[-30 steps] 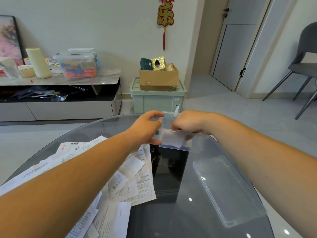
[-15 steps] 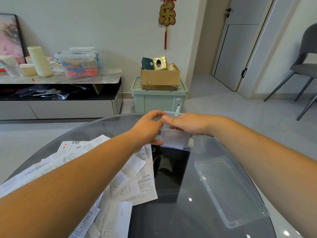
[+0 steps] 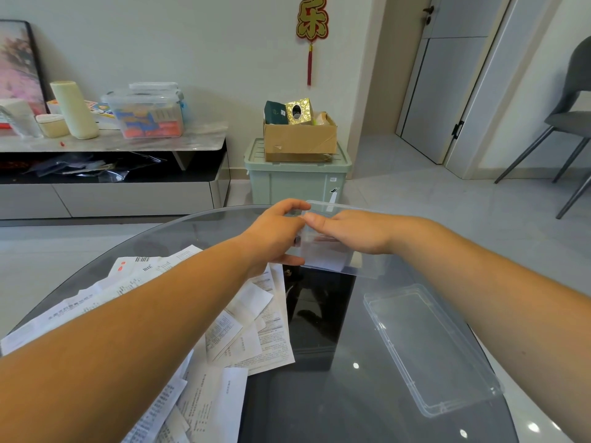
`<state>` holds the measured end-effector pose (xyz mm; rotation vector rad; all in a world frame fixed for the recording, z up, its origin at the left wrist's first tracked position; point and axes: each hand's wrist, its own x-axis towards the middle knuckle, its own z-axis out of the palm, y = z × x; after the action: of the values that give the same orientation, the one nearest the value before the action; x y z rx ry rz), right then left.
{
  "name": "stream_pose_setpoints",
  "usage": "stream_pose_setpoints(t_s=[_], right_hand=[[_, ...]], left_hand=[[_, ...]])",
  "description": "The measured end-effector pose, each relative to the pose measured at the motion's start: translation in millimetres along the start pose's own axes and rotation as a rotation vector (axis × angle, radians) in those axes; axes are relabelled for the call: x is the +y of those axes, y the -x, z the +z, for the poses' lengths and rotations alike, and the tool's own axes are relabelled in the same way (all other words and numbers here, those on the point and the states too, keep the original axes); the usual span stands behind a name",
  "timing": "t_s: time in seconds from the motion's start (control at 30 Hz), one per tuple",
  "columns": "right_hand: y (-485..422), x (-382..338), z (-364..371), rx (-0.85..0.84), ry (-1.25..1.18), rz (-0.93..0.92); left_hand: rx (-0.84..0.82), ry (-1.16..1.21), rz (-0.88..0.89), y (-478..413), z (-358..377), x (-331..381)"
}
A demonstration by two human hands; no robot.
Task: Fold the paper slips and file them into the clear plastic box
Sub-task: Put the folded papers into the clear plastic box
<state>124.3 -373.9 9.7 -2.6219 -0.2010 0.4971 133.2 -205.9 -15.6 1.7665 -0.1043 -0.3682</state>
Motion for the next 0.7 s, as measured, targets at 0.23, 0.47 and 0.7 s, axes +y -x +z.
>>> stream_pose_setpoints(t_s=[0.23, 0.47, 0.7], right_hand=[[-3.5, 1.5, 1.1, 0.089, -0.016, -0.052], [-3.3, 1.9, 0.1, 0.139, -0.007, -0.064], [-4.5, -1.0, 0.9, 0.153, 0.01, -0.051]], left_hand=[[0.053, -0.109, 0.065, -3.1, 1.1, -0.6], [0.05, -0.067, 0.033, -3.6, 0.0, -2.4], [0.07, -0.065, 0.011, -6.5, 1.0, -3.6]])
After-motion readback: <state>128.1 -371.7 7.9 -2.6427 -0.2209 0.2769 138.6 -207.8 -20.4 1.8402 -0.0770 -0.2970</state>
